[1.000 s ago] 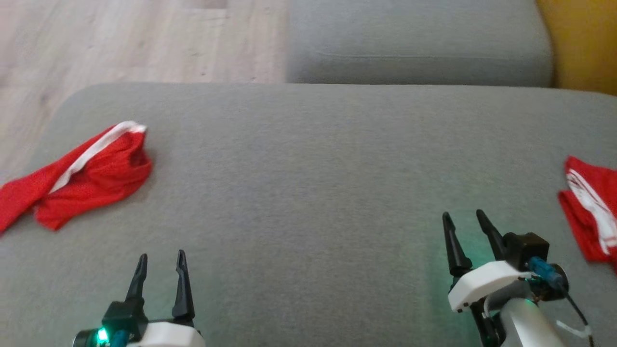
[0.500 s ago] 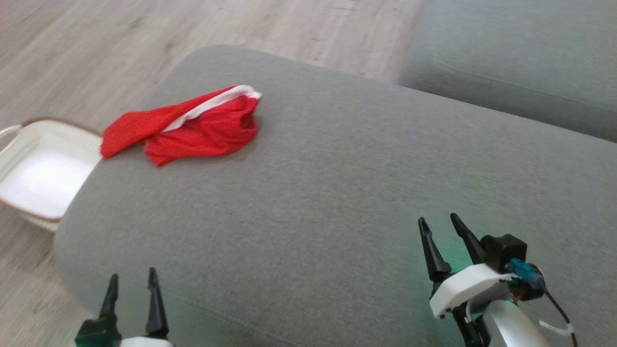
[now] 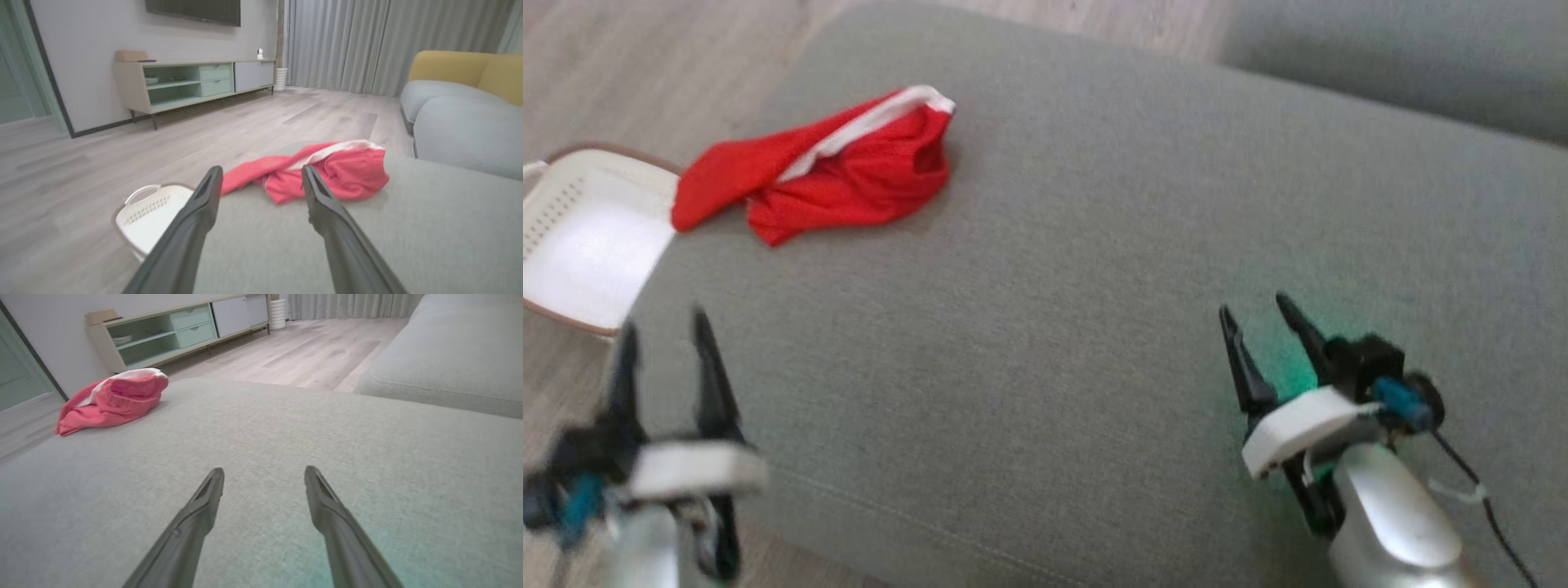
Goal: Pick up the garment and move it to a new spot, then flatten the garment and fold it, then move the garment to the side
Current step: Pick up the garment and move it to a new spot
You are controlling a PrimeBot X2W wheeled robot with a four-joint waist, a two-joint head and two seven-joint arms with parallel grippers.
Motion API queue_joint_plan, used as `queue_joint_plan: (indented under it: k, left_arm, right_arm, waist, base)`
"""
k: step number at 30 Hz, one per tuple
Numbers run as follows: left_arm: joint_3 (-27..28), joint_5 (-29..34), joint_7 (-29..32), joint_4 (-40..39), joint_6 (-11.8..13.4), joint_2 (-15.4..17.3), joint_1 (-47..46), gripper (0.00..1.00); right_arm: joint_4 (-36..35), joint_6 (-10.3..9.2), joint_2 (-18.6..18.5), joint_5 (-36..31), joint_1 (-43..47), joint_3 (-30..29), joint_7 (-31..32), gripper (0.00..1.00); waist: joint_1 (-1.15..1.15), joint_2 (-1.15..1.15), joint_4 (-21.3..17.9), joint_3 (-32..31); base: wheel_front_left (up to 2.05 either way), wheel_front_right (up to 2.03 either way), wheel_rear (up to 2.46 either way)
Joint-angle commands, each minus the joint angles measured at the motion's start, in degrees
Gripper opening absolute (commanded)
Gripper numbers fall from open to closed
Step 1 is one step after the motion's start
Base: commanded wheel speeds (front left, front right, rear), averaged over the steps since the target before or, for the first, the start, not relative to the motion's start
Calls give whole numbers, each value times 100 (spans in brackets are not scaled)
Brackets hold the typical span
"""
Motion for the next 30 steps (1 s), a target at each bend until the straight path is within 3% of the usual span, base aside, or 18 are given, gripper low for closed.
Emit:
queue_joint_plan:
  k: [1,10,19,24,30]
  left_arm:
    - [288,-56,-55,-179,-48,281,-514,100]
    - [134,-396,-55,759,-236,1071,-2359,100]
    - [-616,-1283,68,2411,-246,1720,-3499,100]
    - [-906,-1739,157,3096,-246,1990,-3811,100]
    - [-1257,-2171,519,3668,-246,2068,-3954,100]
  right_arm:
    - [-248,-4,0,-124,-344,80,-62,100]
    - [-568,-4,-51,-408,-819,94,-62,100]
    - [-932,-4,-244,-435,-1166,119,-62,100]
    - [-1144,-4,-325,-428,-1230,87,-22,100]
    - [-1248,-4,-390,-400,-1208,31,4,100]
  waist:
    - [-1,0,-243,450]
    - [-1,0,-785,1363]
    - [-1,0,-1319,2052]
    - [-1,0,-1535,2304]
    - [-1,0,-1676,2420]
  base:
    - [0,0,0]
    - [0,0,0]
    - [0,0,0]
    - [0,0,0]
    - [0,0,0]
